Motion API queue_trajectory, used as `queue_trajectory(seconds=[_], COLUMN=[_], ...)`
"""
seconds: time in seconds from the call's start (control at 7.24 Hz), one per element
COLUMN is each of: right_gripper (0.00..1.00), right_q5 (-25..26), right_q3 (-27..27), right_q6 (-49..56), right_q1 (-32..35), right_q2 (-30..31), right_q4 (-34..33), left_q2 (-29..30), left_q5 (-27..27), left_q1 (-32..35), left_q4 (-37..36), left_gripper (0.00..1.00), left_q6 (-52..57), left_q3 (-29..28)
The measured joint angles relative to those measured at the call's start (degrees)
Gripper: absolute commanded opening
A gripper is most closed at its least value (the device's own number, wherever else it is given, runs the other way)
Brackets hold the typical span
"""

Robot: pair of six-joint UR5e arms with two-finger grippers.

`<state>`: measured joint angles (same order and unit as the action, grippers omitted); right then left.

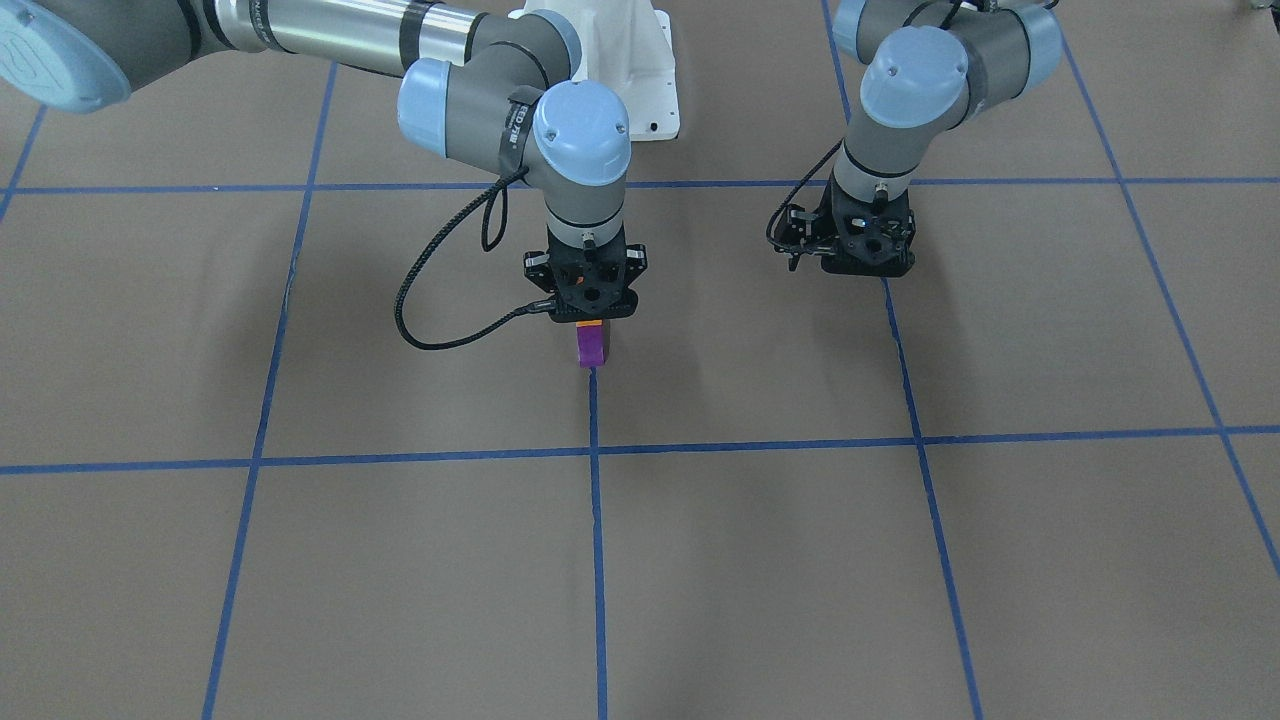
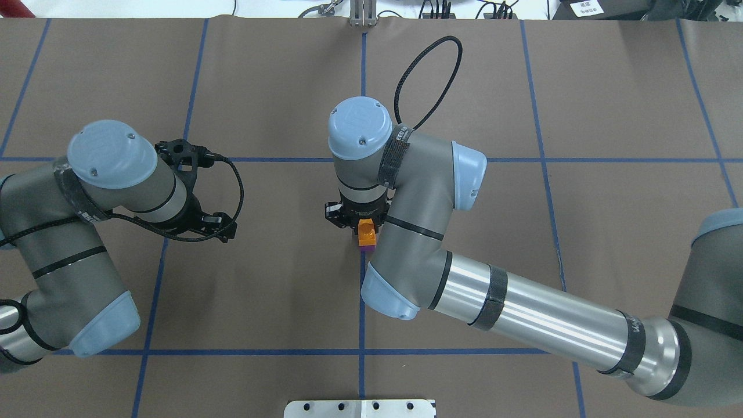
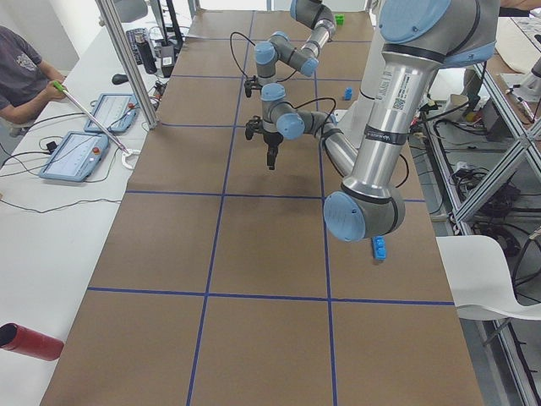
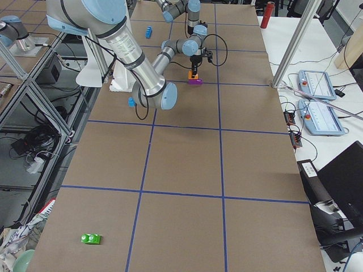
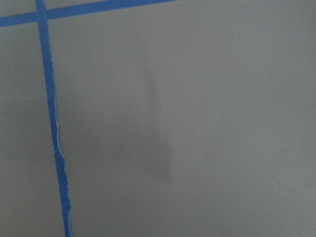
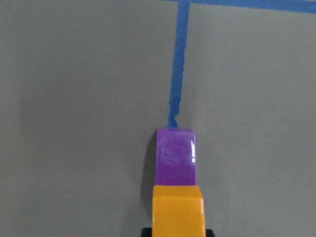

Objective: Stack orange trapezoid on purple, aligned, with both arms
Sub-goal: 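Lower the orange block onto the purple block, aligning it with the right gripper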

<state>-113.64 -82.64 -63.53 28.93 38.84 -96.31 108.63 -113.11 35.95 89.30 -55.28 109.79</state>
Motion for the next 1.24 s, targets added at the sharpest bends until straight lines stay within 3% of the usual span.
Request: queue_trajectory(seconds=[1.24], right_gripper=[0.00], right_q5=[0.4], right_q3=[0.0], right_q6=[0.2], right_q1=[-0.8], right_q2=[0.0], right_q4=[0.2], left_q2=[0.2], left_q5=[0.1], left_q1=[-0.1], left_q4=[0.0], left_gripper=[0.99], left_q6=[-0.4], left_q3=[0.4])
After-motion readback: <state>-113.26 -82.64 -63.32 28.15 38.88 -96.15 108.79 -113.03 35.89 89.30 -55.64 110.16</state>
